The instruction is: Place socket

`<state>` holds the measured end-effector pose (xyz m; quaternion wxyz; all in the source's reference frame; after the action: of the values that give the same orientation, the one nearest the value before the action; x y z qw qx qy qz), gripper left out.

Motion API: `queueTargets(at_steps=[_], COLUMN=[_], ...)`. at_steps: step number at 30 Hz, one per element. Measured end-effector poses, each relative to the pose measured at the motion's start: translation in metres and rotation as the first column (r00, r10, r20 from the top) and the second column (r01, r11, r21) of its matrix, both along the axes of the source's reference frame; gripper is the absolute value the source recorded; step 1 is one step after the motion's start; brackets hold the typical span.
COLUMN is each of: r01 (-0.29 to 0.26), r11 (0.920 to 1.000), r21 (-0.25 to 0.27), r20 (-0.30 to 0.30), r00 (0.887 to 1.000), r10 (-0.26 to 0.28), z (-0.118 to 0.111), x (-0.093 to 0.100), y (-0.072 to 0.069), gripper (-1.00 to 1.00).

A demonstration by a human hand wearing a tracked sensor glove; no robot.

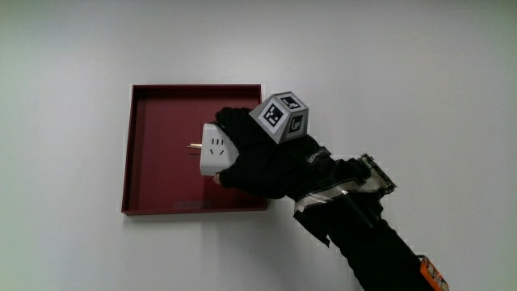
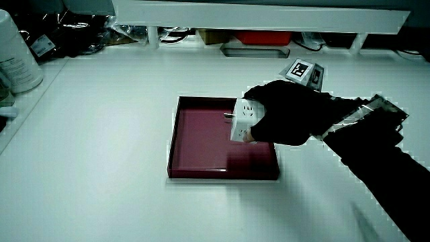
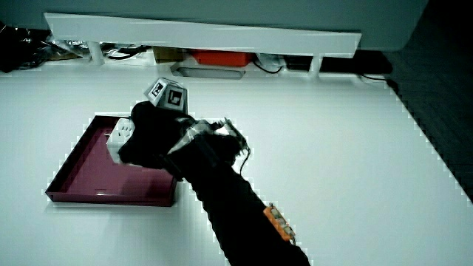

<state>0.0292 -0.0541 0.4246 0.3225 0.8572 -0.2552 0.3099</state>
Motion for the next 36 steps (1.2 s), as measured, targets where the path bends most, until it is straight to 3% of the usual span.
queueTargets(at_steps=[1, 4, 5, 10, 19, 29, 32, 36], r01=[-0.002, 0.017, 0.017, 0.037, 0.034, 0.020, 0.015, 0.016], r11=[1.0000, 0.9993, 0.9997, 0.9973, 0.9905, 0.9785, 0.9804, 0.9777], r21=[0.009, -0.033, -0.020, -0.064, -0.134, -0.205, -0.196, -0.210], r20=[-0.015, 0.003, -0.008, -0.035, -0.084, -0.042, -0.042, -0.053], r00=[1.000, 1.000, 1.000, 0.999, 0.995, 0.999, 0.999, 0.998], r10=[0.002, -0.017, -0.017, -0.039, -0.046, -0.029, -0.023, -0.028], z=[0.004, 0.011, 0.013, 0.034, 0.066, 0.070, 0.070, 0.073], x=[-0.002, -0.009, -0.012, -0.016, -0.014, -0.009, -0.009, -0.008], y=[0.001, 0.004, 0.005, 0.011, 0.014, 0.014, 0.014, 0.014], gripper=[0.00, 0.00, 0.00, 0.00, 0.00, 0.00, 0.00, -0.20])
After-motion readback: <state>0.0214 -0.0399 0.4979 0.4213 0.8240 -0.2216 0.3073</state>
